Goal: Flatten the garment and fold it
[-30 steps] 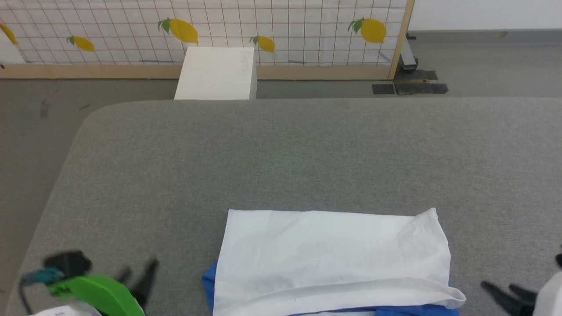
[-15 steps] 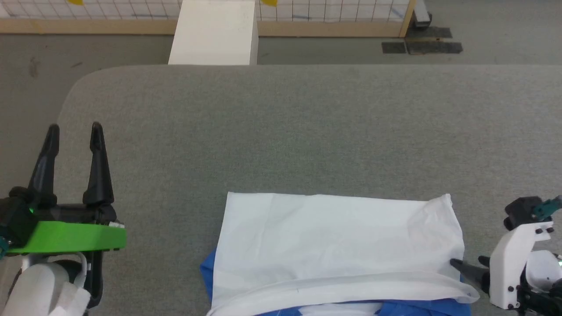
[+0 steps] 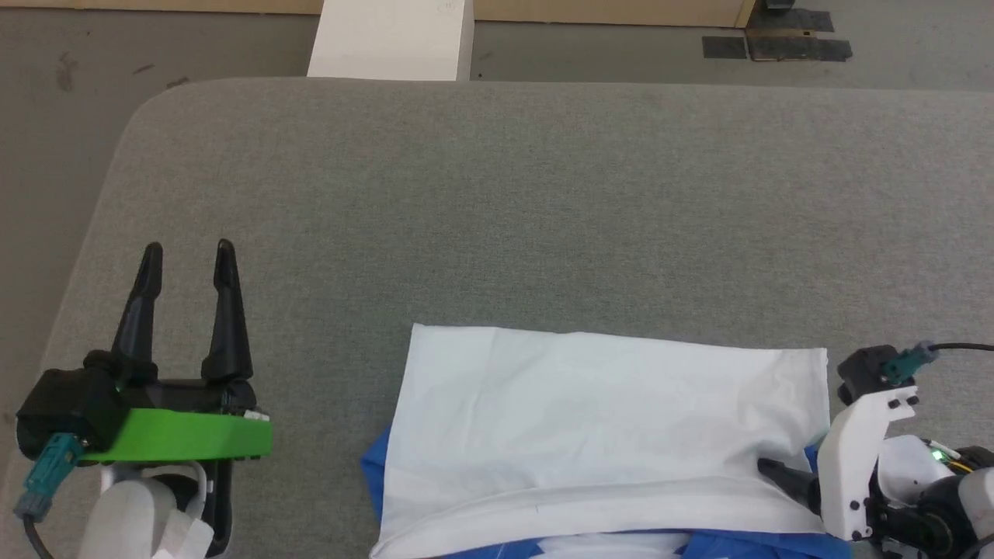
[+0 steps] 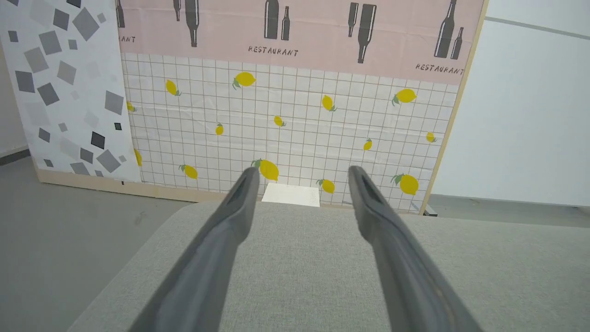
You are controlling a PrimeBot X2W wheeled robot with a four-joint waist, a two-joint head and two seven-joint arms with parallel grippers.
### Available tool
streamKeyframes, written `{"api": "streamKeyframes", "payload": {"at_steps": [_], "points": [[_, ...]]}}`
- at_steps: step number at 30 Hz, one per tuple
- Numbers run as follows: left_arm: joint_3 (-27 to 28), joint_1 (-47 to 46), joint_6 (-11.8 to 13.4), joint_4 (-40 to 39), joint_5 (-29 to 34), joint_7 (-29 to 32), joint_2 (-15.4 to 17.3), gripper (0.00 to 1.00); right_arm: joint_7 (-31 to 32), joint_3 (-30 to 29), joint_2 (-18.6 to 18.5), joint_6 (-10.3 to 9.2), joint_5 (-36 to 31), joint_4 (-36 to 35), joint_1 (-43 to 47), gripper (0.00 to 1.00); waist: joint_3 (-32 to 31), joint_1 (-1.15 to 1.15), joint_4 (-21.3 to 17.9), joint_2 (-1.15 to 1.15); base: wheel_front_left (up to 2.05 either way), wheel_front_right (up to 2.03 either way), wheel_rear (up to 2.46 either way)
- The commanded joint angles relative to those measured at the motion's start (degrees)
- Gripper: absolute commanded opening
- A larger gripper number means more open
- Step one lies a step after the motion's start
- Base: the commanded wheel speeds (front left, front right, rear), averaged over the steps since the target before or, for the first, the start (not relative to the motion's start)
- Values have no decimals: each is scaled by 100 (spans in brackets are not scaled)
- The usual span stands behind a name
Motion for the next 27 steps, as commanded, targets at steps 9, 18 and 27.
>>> {"api": "streamKeyframes", "payload": {"at_steps": [9, 18, 27], "points": [[123, -16, -159, 436, 173, -21, -222, 100, -210, 575, 106, 44, 173, 556, -171, 0, -52, 0, -12, 0, 0, 0, 0], [164, 19, -145, 831, 254, -21, -280, 100, -376, -357, -151, 44, -52, 782, -405, 0, -94, 0, -48, 0, 0, 0, 0], [90, -61, -162, 959, 224, -21, -292, 100, -124, -2115, -298, 44, -1134, 1262, -545, 0, -36, 0, -37, 0, 0, 0, 0]]}}
